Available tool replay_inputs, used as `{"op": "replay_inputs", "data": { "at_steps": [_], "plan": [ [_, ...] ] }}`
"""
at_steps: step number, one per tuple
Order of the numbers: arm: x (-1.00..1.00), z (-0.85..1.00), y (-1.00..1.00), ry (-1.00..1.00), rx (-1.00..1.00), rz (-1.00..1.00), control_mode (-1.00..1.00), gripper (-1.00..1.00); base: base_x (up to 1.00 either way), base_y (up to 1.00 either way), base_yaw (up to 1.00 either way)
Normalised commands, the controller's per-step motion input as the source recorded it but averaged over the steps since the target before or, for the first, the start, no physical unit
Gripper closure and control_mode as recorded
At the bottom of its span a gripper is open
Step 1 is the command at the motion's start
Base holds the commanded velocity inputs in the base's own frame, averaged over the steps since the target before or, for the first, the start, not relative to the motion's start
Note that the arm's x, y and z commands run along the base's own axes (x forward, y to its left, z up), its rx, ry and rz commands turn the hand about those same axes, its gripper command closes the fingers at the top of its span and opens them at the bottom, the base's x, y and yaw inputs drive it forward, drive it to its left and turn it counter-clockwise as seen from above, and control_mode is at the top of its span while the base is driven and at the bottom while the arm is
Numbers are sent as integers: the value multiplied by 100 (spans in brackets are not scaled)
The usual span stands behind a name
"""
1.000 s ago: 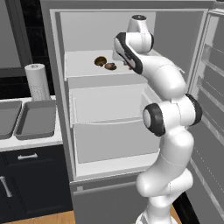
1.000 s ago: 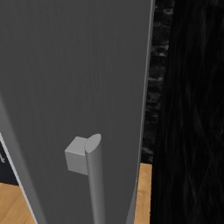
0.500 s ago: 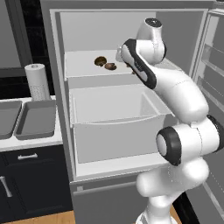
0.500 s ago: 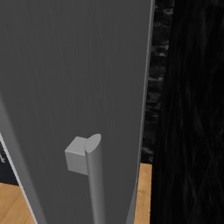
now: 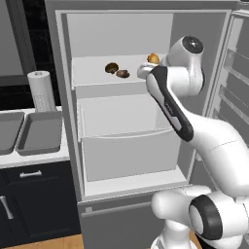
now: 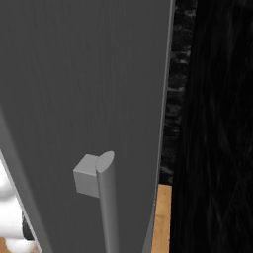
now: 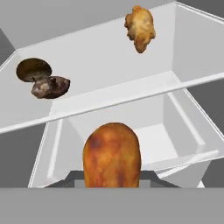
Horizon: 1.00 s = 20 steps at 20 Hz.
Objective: Place one mushroom and one chicken drumstick in each tupperware on the nearby counter, to pack two identical lunches.
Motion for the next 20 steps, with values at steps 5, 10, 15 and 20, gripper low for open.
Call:
{"op": "replay_inputs", "data": {
  "at_steps": [5, 10, 15, 20],
  "plan": [
    [-80, 20, 0, 0, 0, 0, -100, 100, 0, 0, 0],
    [-12, -1, 0, 3, 0, 0, -100, 100, 0, 0, 0],
    [-15, -18, 0, 0, -1, 0, -100, 100, 0, 0, 0],
    [-16, -6, 0, -1, -1, 0, 100, 100, -80, 23, 0]
  ]
}}
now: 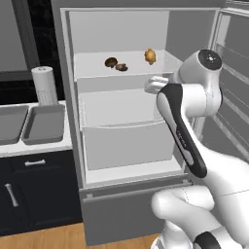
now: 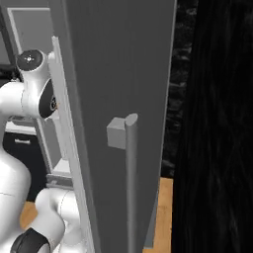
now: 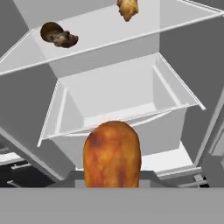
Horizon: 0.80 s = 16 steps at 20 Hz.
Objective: Place one mushroom and one chicken drumstick in each tupperware on the nearby counter, to pack two identical lunches.
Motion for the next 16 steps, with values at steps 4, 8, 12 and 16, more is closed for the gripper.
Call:
{"op": "replay_inputs", "data": {
  "at_steps": [4, 8, 12, 16],
  "plan": [
    [0, 0, 0, 0, 0, 0, 100, 100, -94, 94, 0],
    [0, 0, 0, 0, 0, 0, 100, 100, -56, 100, 1],
    [0, 0, 0, 0, 0, 0, 100, 100, -18, 100, 1],
    [0, 0, 0, 0, 0, 0, 100, 100, 18, 100, 0]
  ]
}}
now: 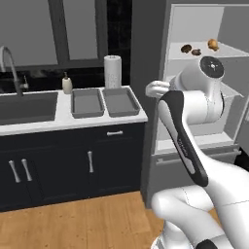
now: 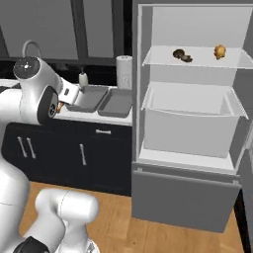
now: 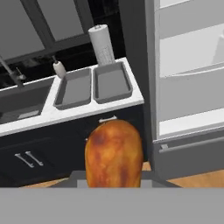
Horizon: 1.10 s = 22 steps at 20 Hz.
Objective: Place one mushroom and one chicken drumstick in each tupperware on the nearby counter, to pack two identical lunches.
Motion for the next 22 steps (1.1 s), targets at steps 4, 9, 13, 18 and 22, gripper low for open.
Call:
{"op": "replay_inputs", "data": {
  "at_steps": [4, 9, 13, 18, 22],
  "plan": [
    [0, 0, 0, 0, 0, 0, 100, 100, 73, 94, 0],
    [0, 0, 0, 0, 0, 0, 100, 100, 100, 39, -2],
    [0, 0, 0, 0, 0, 0, 100, 100, 98, 2, -8],
    [0, 0, 0, 0, 0, 0, 100, 100, 60, 15, -5],
    [40, -34, 18, 6, 0, -1, -100, 100, 24, 12, -1]
  ]
}}
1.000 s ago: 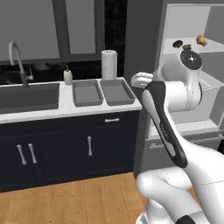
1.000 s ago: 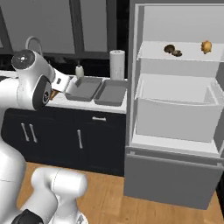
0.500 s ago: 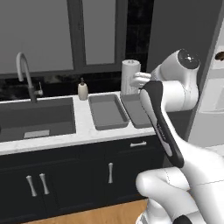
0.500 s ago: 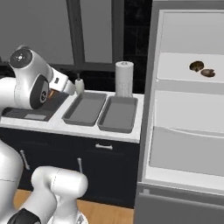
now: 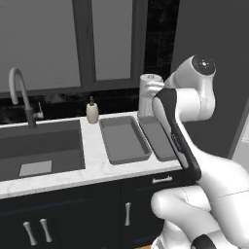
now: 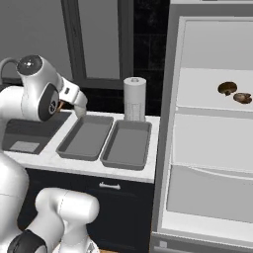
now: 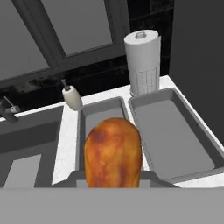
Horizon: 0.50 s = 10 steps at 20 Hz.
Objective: Place one mushroom and one chicken drumstick in each tupperware on the nearby counter, to pack two identical lunches.
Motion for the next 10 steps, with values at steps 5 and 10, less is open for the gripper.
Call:
{"op": "replay_inputs", "data": {
  "at_steps": [5, 10],
  "plan": [
    [98, -94, 43, 36, -7, 2, -100, 100, 0, 0, 0],
    [77, -100, 7, 34, -1, 10, -100, 100, 0, 0, 0]
  ]
}}
